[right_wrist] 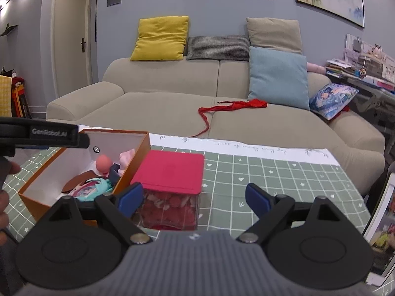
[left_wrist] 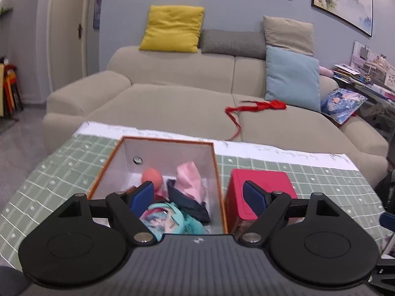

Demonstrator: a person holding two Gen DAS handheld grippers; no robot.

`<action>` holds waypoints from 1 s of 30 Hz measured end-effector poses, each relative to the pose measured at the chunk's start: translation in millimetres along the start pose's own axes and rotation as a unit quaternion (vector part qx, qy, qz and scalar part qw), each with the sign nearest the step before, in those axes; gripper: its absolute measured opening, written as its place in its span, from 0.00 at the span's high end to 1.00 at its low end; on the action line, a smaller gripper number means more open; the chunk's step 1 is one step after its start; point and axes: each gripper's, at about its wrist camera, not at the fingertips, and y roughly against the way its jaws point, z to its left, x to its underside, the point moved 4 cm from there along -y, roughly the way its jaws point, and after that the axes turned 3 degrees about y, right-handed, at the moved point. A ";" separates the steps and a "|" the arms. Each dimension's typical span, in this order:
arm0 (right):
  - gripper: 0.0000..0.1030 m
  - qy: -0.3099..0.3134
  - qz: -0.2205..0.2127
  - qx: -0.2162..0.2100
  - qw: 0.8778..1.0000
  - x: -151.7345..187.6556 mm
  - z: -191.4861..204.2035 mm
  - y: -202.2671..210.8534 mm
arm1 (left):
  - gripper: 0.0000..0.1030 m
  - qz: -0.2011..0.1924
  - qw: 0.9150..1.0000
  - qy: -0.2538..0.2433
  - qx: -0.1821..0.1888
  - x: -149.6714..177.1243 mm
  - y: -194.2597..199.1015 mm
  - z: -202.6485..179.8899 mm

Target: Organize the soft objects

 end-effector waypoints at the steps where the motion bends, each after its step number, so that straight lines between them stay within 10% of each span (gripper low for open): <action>1: 0.14 -0.003 0.003 -0.003 1.000 0.7 0.7 -0.7 | 0.07 -0.010 1.000 -0.006 -0.013 3.8 1.6 -0.8; 30: 0.14 -0.009 0.007 0.012 1.000 2.7 7.6 0.3 | 0.05 -0.022 0.998 -0.055 0.031 24.3 0.5 -16.9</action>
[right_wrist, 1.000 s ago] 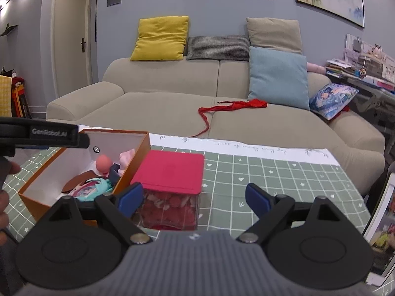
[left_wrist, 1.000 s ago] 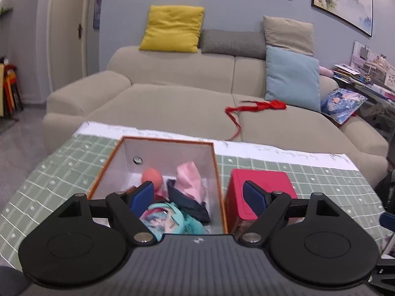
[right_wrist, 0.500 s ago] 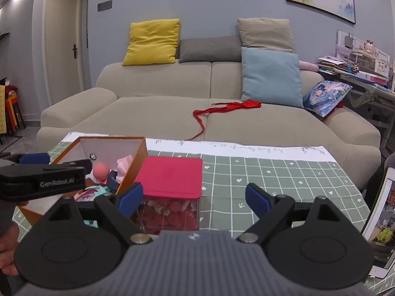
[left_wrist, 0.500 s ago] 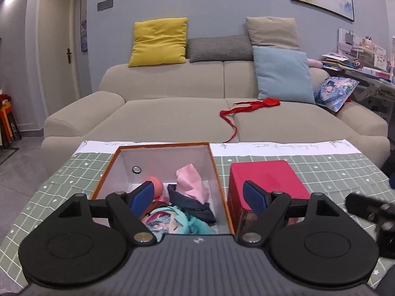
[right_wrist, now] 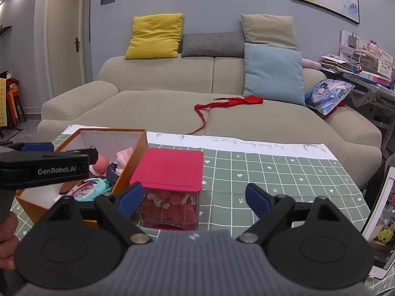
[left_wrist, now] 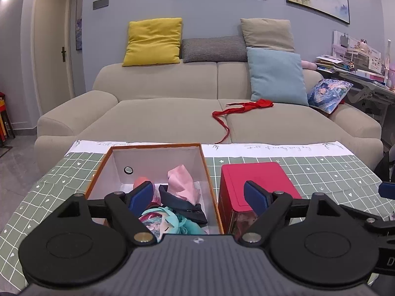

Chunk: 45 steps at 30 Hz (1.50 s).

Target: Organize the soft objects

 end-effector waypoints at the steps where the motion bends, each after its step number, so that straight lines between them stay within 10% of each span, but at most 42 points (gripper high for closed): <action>1: 0.14 0.001 0.000 0.001 1.000 -0.5 0.5 -0.2 | 0.05 0.000 1.000 0.002 -0.001 -0.6 -0.1 1.0; 45: 0.14 0.019 0.002 0.005 1.000 2.4 4.6 0.7 | 0.00 -0.011 1.000 0.003 -0.020 -1.9 3.9 9.1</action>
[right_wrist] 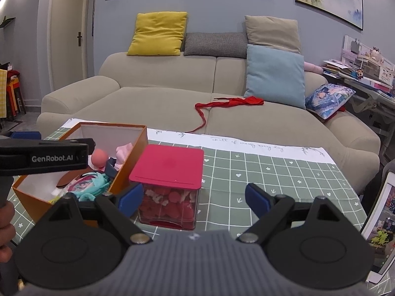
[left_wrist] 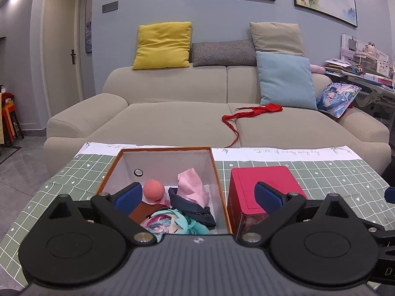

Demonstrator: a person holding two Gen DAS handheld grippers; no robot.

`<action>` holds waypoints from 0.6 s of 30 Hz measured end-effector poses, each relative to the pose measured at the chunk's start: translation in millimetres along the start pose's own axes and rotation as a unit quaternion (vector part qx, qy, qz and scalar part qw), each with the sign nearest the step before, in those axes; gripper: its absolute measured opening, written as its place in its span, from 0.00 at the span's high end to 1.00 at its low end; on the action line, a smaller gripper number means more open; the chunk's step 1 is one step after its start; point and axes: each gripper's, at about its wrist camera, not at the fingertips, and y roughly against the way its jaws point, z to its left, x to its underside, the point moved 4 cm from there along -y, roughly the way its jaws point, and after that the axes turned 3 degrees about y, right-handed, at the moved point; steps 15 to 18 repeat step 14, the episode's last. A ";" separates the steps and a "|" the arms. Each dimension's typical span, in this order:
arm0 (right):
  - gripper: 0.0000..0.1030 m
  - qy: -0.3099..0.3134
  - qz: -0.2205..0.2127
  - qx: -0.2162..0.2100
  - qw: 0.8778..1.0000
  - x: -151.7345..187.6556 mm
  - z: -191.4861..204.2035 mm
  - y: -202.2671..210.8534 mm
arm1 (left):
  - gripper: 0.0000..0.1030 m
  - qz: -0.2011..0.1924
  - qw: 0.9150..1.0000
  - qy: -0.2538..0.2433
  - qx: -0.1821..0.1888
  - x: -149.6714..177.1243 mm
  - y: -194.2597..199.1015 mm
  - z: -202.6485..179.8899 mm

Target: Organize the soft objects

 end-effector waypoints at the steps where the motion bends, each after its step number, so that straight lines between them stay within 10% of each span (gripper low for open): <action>1: 0.14 0.000 0.001 0.001 1.000 -0.1 -0.2 -0.4 | 0.00 0.000 1.000 0.000 0.000 0.0 0.2 -0.1; 18: 0.14 -0.001 0.004 0.002 1.000 -0.6 1.4 -0.9 | 0.00 0.005 1.000 0.010 0.008 -0.2 -1.9 3.8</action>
